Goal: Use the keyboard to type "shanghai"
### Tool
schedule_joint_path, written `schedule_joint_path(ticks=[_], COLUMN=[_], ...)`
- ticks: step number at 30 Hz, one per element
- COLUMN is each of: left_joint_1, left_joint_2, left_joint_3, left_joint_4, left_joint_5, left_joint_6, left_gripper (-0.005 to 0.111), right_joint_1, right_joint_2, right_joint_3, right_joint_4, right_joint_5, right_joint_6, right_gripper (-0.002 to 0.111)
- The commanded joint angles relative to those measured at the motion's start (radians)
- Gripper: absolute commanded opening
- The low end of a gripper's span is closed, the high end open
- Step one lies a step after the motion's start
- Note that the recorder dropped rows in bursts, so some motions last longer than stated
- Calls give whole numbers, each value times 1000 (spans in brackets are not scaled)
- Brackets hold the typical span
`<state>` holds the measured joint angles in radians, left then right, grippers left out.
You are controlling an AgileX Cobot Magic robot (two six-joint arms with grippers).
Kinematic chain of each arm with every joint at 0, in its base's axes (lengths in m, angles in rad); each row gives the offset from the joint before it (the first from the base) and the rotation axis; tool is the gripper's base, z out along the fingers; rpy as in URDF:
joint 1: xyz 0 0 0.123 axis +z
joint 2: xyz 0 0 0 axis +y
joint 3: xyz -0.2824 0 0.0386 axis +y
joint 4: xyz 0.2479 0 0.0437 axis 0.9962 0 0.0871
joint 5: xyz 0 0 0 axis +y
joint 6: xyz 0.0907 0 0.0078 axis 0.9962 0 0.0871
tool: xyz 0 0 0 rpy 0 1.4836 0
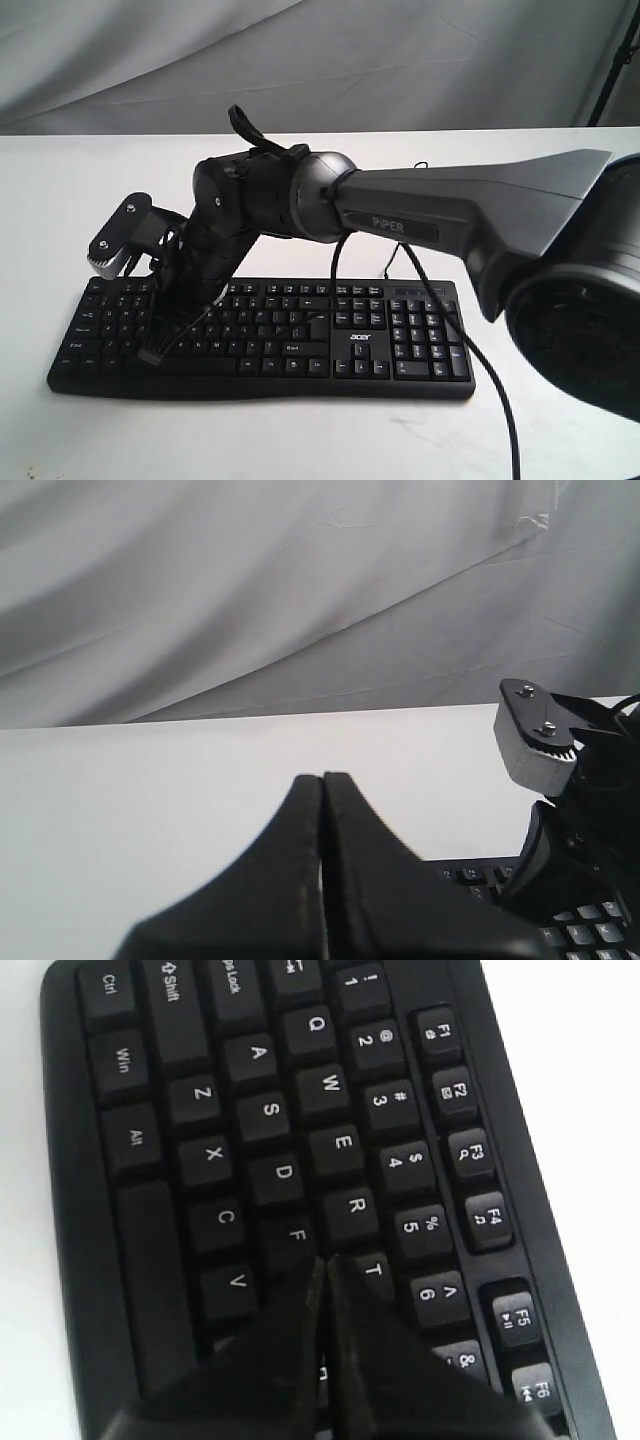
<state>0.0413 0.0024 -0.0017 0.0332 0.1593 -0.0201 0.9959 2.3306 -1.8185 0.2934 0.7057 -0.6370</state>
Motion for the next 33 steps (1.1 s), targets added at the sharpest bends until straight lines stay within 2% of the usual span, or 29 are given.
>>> schedule_joint_path(ticks=[1,33], left_joint_1=[-6,-6], left_joint_2=[-2,-2], left_joint_3=[2,2], left_joint_4=[-2,-2], left_joint_5=[-5,-5], left_joint_6=[-3,-3], left_gripper=[0,0], right_joint_1=[3,3], right_joint_2=[1,29], right_joint_3=[-9,-9], right_joint_4=[-6,13], right_joint_5=[5,-3], right_joint_6=[-8,-20], right_gripper=[0,0])
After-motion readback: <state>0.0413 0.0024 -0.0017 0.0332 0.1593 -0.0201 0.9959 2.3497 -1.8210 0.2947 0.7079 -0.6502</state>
